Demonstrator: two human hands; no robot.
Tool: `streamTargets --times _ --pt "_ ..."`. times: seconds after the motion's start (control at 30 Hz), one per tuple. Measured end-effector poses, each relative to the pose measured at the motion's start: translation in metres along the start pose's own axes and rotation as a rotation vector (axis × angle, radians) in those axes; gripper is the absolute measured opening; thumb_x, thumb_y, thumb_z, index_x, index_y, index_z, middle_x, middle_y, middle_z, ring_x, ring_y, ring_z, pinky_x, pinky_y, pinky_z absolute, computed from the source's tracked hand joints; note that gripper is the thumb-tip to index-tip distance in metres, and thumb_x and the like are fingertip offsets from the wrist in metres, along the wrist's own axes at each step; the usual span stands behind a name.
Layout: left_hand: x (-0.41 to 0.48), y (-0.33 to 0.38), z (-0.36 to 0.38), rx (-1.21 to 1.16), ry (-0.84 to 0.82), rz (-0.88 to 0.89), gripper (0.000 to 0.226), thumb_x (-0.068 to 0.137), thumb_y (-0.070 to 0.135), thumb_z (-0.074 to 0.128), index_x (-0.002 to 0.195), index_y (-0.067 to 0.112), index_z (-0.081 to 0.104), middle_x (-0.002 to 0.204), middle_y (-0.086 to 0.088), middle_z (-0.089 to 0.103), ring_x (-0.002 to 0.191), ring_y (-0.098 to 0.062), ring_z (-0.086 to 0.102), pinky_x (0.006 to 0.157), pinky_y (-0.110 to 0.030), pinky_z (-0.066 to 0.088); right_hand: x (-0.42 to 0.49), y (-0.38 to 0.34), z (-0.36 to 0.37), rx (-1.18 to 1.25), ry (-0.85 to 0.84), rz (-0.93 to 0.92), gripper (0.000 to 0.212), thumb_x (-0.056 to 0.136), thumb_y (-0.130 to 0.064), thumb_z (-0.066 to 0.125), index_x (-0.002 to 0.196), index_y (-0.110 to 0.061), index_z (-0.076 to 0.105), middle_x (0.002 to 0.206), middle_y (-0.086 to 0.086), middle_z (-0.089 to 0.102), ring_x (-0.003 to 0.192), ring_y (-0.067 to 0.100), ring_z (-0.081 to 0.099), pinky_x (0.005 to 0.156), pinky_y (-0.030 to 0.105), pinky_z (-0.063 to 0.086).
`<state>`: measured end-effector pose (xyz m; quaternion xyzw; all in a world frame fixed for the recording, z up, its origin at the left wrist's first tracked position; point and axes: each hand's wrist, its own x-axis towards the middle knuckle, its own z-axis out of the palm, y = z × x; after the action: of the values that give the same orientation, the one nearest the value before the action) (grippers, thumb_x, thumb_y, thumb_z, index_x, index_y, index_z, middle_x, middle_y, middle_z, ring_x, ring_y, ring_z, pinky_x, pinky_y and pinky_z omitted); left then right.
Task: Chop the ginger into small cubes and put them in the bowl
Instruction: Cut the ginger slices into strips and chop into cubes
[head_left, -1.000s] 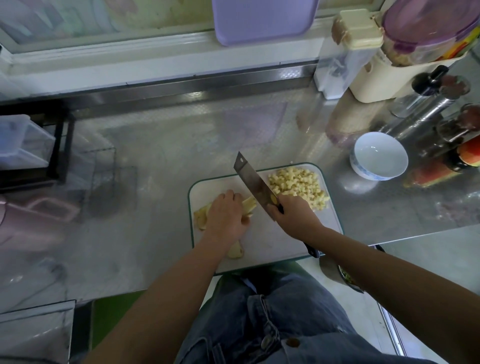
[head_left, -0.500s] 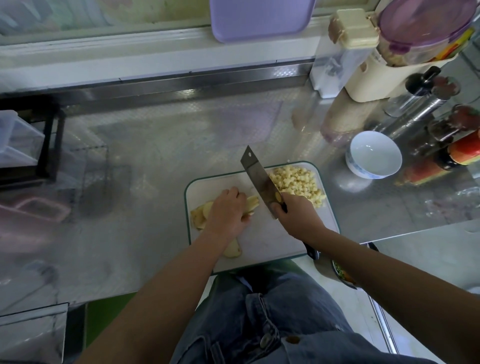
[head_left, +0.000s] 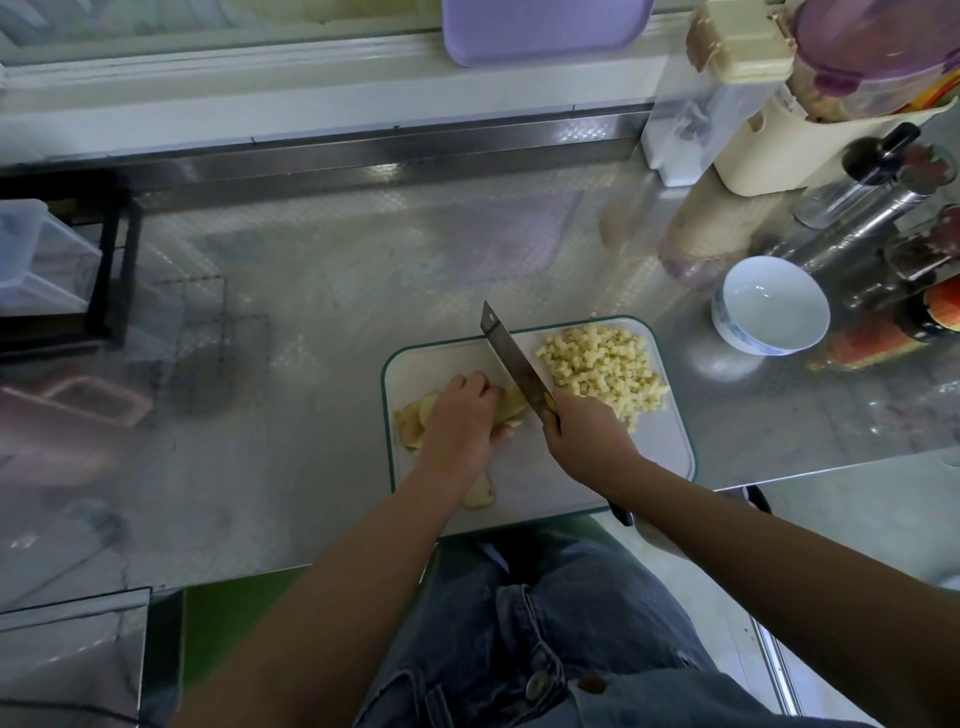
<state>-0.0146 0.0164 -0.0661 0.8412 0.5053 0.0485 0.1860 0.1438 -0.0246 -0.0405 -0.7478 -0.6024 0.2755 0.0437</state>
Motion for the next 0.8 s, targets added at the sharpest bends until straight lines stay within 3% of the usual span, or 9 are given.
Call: streamTargets --times 0.17,0.33,0.53,0.8 --pt "0.0 0.001 -0.002 0.005 -0.013 -0.011 0.038 0.081 0.034 0.07 0.111 0.014 0.06 0.111 -0.003 0.051 0.1 -0.019 0.044 0.076 -0.028 0.036 -0.002 0.0 0.006 0.013 0.031 0.015 0.021 0.099 -0.025 0.044 0.083 -0.012 0.049 0.071 0.004 0.05 0.066 0.025 0.051 0.059 0.032 0.04" --pt "-0.002 0.003 -0.003 0.001 -0.013 -0.013 0.038 0.084 0.035 0.067 0.115 0.016 0.057 0.113 -0.004 0.049 0.103 -0.019 0.043 0.081 -0.029 0.038 0.001 0.005 -0.003 0.129 0.048 0.01 0.027 0.098 -0.024 0.048 0.074 -0.013 0.045 0.058 -0.001 0.043 0.054 0.017 0.042 0.048 0.028 0.026" --pt "-0.003 0.004 -0.002 0.008 -0.012 -0.033 0.038 0.086 0.035 0.065 0.117 0.015 0.058 0.115 -0.005 0.048 0.105 -0.02 0.042 0.084 -0.03 0.041 -0.004 0.005 -0.015 0.096 0.023 -0.035 0.027 0.097 -0.026 0.046 0.079 -0.008 0.055 0.064 0.007 0.055 0.06 0.024 0.053 0.056 0.034 0.041" --pt "-0.001 0.006 0.0 -0.002 -0.008 -0.062 0.038 0.086 0.035 0.065 0.119 0.016 0.058 0.115 -0.003 0.049 0.106 -0.019 0.042 0.085 -0.03 0.041 -0.005 0.002 -0.001 0.019 0.006 -0.026 0.024 0.098 -0.024 0.044 0.077 -0.012 0.046 0.064 0.004 0.048 0.059 0.022 0.049 0.055 0.029 0.034"
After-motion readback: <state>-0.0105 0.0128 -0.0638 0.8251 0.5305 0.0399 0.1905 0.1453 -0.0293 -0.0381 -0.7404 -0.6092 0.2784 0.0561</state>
